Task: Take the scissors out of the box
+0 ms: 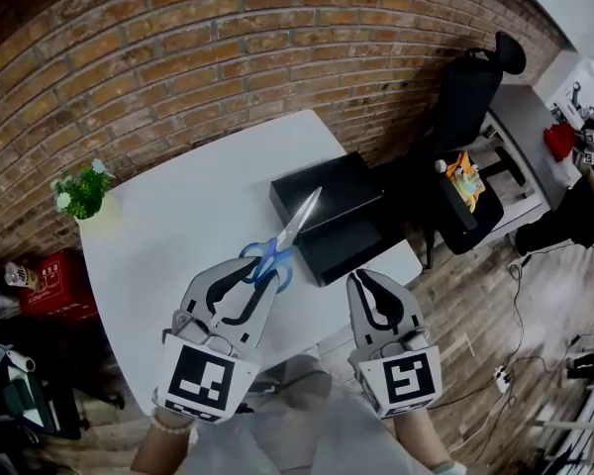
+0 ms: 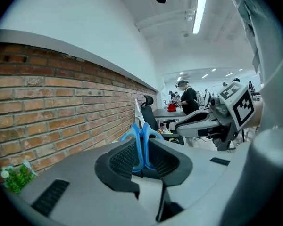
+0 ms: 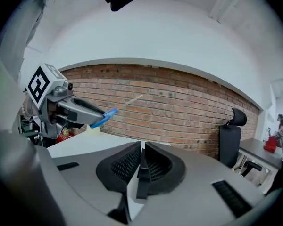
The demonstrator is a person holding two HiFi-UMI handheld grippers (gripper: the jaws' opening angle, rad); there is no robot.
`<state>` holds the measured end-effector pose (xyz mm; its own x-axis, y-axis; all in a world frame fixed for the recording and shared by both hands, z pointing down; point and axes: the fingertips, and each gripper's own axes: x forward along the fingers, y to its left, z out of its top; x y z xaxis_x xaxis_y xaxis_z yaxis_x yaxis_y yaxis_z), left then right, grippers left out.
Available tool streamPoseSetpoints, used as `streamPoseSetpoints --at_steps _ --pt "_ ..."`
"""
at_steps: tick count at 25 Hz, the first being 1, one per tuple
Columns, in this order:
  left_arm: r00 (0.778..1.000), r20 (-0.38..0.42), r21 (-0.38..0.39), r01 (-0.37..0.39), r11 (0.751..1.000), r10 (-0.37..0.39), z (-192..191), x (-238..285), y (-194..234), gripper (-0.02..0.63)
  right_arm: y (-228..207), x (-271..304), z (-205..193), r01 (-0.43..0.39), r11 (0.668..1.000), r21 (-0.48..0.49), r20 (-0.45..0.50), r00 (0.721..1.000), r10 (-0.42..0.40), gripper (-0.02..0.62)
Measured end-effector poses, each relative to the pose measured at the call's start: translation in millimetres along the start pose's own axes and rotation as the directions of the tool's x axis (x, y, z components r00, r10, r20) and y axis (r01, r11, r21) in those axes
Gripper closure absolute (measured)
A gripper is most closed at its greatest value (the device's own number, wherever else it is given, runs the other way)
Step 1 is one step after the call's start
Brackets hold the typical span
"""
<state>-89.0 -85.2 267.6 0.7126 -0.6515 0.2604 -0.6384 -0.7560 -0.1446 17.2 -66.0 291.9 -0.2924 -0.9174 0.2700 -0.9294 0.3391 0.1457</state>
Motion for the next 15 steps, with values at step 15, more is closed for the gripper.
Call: streamPoseSetpoints --at_steps 15 --pt "0.998 0.066 0.000 -0.025 1.000 0.025 6 -60 1 0.508 39 -29 32 0.010 0.998 -0.065 0.091 0.996 -0.004 0.538"
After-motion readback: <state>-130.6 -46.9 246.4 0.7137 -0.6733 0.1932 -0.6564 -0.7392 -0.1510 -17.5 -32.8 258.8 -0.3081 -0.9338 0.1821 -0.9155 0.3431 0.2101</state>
